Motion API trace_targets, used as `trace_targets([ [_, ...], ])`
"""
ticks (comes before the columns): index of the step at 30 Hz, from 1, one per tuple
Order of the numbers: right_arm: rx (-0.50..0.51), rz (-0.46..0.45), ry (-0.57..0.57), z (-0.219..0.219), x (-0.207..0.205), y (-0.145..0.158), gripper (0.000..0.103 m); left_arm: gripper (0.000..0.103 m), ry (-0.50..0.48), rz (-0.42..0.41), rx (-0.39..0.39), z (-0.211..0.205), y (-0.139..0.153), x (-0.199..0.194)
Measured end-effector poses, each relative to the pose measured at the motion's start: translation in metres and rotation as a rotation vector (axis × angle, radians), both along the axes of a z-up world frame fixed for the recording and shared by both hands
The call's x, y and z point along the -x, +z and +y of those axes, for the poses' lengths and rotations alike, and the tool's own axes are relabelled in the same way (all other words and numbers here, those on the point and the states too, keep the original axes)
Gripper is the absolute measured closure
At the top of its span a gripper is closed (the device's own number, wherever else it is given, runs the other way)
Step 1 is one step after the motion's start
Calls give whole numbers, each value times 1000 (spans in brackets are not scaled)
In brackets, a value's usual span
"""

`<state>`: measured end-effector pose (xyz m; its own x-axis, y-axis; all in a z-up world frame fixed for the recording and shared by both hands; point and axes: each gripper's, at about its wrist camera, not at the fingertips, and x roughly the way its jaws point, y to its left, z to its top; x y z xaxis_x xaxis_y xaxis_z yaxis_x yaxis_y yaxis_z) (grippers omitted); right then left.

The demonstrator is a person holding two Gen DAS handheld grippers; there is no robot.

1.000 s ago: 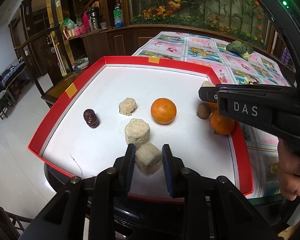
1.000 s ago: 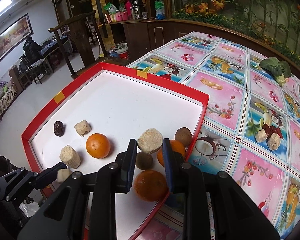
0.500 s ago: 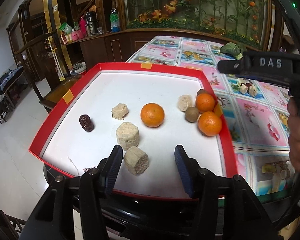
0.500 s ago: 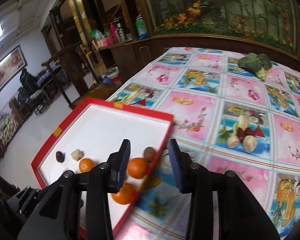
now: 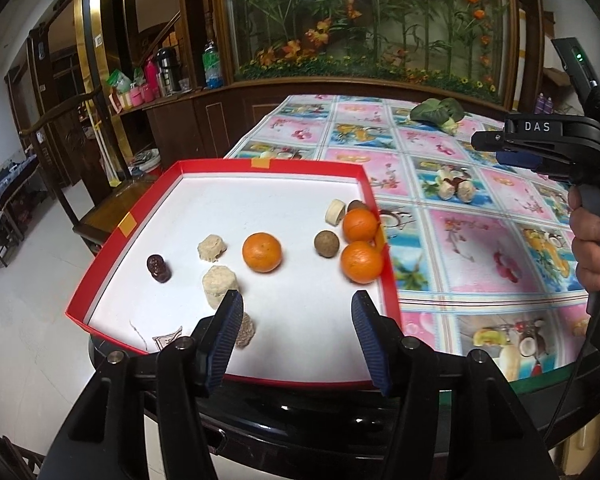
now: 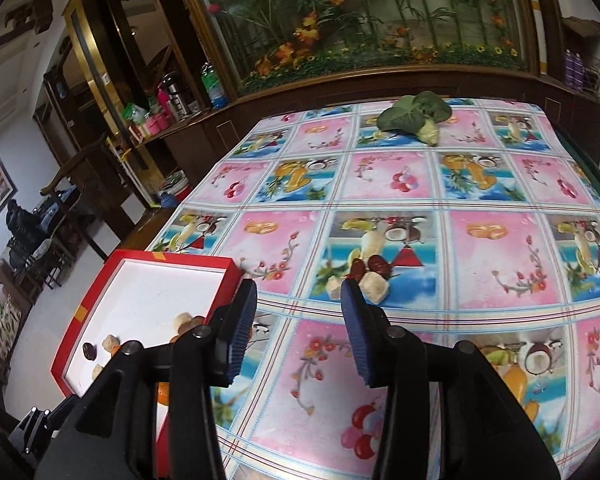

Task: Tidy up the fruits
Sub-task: 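Move both open tools back over the remaining items on the cloth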

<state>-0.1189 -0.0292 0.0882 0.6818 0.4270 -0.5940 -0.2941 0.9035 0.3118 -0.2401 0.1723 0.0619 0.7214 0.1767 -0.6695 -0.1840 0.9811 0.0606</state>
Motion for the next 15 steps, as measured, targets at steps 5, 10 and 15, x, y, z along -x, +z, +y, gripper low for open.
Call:
trace_targets([
  [5, -1, 1, -11, -8, 4, 0, 48, 47, -8, -11, -7, -6, 3, 5],
  [10, -4, 10, -26, -24, 6, -5, 48, 44, -20, -12, -15, -18, 4, 6],
  [15, 21, -5, -52, -54, 10, -11, 48, 37, -69, -14, -18, -46, 5, -2],
])
